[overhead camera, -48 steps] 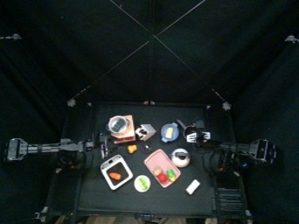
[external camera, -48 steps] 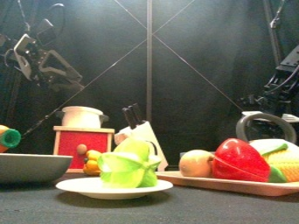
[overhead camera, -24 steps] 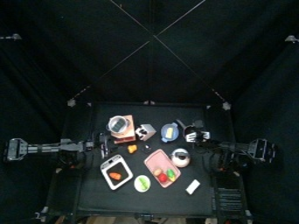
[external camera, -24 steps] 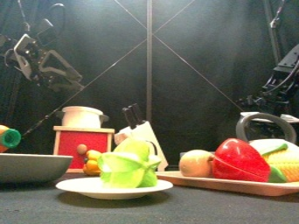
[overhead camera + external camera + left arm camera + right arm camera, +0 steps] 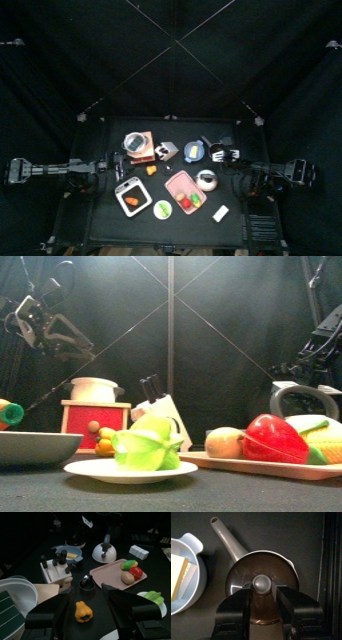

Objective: Place pot lid on pan

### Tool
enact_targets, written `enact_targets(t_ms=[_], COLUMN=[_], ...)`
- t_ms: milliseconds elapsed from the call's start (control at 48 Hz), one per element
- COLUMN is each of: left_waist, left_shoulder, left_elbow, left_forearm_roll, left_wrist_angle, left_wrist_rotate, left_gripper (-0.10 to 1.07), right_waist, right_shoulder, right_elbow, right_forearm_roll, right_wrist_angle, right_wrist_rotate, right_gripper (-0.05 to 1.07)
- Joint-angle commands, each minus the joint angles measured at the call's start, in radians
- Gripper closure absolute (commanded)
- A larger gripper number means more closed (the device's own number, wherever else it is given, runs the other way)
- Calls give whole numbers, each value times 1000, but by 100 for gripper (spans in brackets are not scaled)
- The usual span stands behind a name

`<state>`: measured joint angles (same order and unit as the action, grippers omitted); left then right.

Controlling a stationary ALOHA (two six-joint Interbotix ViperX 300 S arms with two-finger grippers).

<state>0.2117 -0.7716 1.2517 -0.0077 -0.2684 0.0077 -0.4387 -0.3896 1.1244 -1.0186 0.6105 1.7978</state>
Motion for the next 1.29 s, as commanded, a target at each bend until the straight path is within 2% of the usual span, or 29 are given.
enact_targets(t_ms=[0, 875, 1271], left_waist=[3, 3, 3], left_shoulder=[0, 2, 2], left_elbow=[-12, -12, -12], left_forearm_roll=[0, 0, 0], left_wrist_angle=[-6, -5, -6], left_wrist_rotate=[2, 2, 2], left_gripper=[11, 11, 11], right_waist=[-2, 3, 15], right_shoulder=[-15, 9, 8], right_elbow=[-20, -15, -17], right_forearm_roll=[-5, -14, 6], right_wrist_angle=[3, -2, -2], right_wrist_rotate=[3, 3, 3], right_gripper=[39, 37, 17])
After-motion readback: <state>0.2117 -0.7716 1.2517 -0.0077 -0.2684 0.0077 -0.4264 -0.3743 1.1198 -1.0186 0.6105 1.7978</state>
